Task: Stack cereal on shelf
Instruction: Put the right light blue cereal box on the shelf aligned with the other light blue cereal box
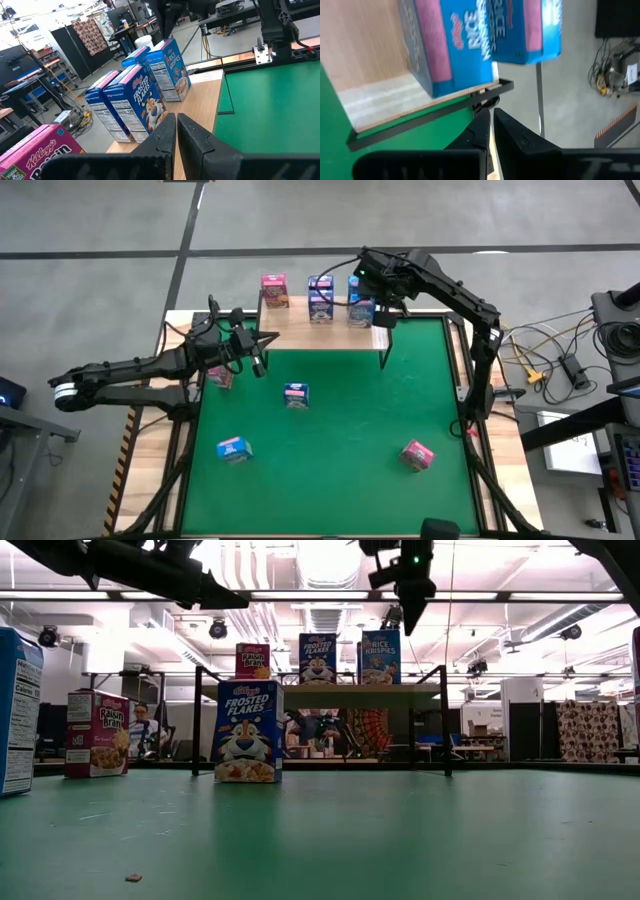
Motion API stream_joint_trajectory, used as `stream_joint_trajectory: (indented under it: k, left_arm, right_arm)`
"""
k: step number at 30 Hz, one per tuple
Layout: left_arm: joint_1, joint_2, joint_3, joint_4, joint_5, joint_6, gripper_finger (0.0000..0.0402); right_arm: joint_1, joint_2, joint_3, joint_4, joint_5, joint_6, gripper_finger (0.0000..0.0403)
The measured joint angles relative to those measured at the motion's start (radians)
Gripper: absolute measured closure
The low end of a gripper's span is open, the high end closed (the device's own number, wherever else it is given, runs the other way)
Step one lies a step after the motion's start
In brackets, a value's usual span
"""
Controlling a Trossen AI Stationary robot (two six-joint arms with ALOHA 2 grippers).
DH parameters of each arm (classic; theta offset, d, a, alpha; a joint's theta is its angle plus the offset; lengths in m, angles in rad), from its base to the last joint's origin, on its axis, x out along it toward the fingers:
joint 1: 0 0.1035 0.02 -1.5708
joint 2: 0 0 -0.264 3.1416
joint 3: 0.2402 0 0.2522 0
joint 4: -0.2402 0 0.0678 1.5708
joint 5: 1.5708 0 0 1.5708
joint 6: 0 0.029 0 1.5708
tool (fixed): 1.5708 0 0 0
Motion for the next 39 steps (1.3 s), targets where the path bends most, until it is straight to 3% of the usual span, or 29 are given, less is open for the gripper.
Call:
stream_joint_trajectory:
  k: [39]
  left_arm:
    - [0.0, 0.0, 0.0, 0.0, 0.0, 0.0, 0.0401]
  right_arm:
    - [0.001, 0.0, -0.028, 0.087, -0.008, -0.008, 0.039]
